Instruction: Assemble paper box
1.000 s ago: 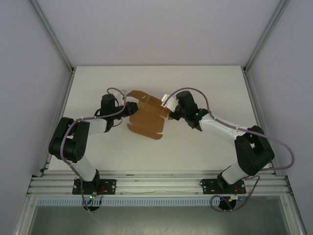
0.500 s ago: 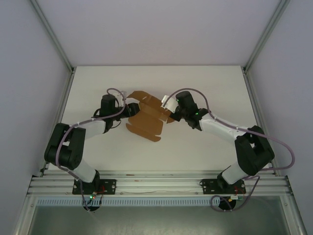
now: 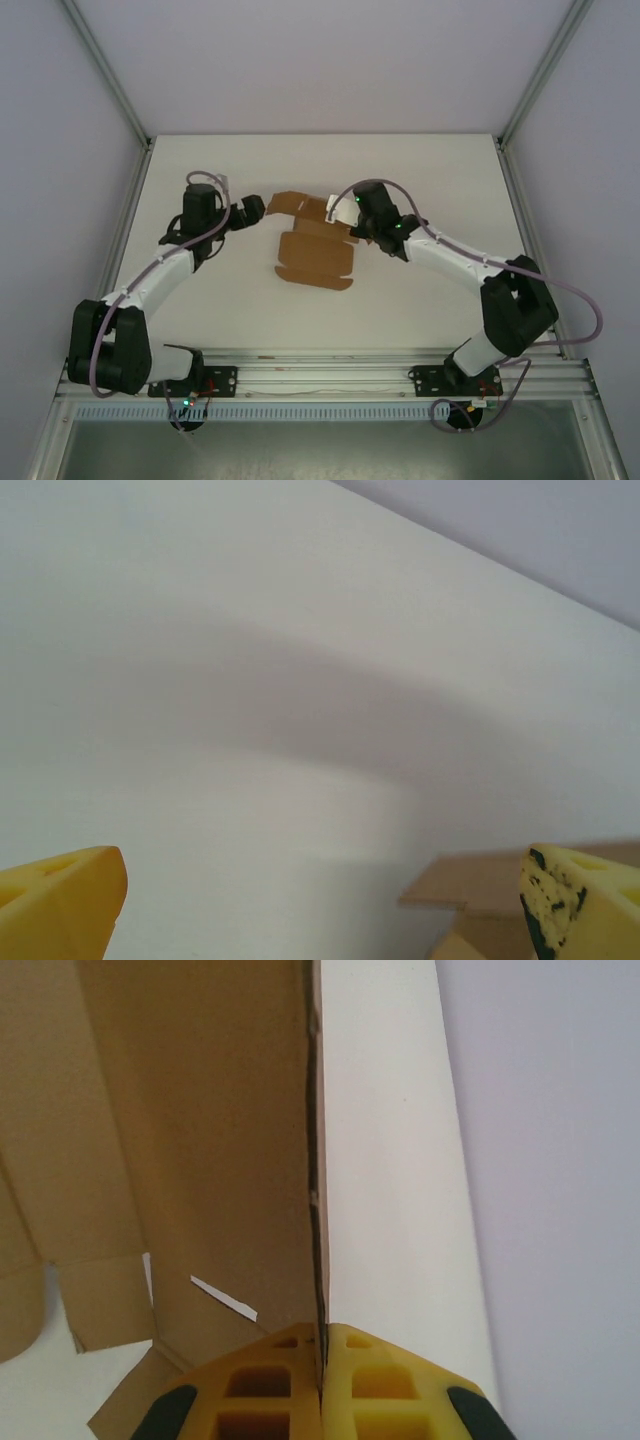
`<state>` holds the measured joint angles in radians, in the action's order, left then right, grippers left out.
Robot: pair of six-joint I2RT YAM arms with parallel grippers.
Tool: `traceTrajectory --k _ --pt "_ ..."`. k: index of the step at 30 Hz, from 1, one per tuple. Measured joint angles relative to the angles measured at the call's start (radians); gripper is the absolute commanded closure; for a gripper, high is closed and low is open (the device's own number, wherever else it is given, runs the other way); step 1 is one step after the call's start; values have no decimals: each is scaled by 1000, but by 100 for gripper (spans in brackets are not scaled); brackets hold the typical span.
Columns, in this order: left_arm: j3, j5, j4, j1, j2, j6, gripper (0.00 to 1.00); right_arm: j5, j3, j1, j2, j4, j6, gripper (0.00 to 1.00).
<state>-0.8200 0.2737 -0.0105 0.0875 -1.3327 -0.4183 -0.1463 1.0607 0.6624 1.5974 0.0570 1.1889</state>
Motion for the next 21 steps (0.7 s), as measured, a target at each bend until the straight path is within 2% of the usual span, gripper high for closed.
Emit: traceTrajectory --k 4,8,15,21 --pt "-47 -32 -13 -3 -97 -2 0 -82 0 38 74 -63 85 100" --pt "-84 -10 -2 -3 -217 -2 0 -158 0 49 142 -156 163 100" --pt "-133 92 27 -5 -388 1 3 -202 0 48 168 -225 205 100" --pt "-126 197 106 5 -406 28 7 -216 0 49 169 -261 211 100"
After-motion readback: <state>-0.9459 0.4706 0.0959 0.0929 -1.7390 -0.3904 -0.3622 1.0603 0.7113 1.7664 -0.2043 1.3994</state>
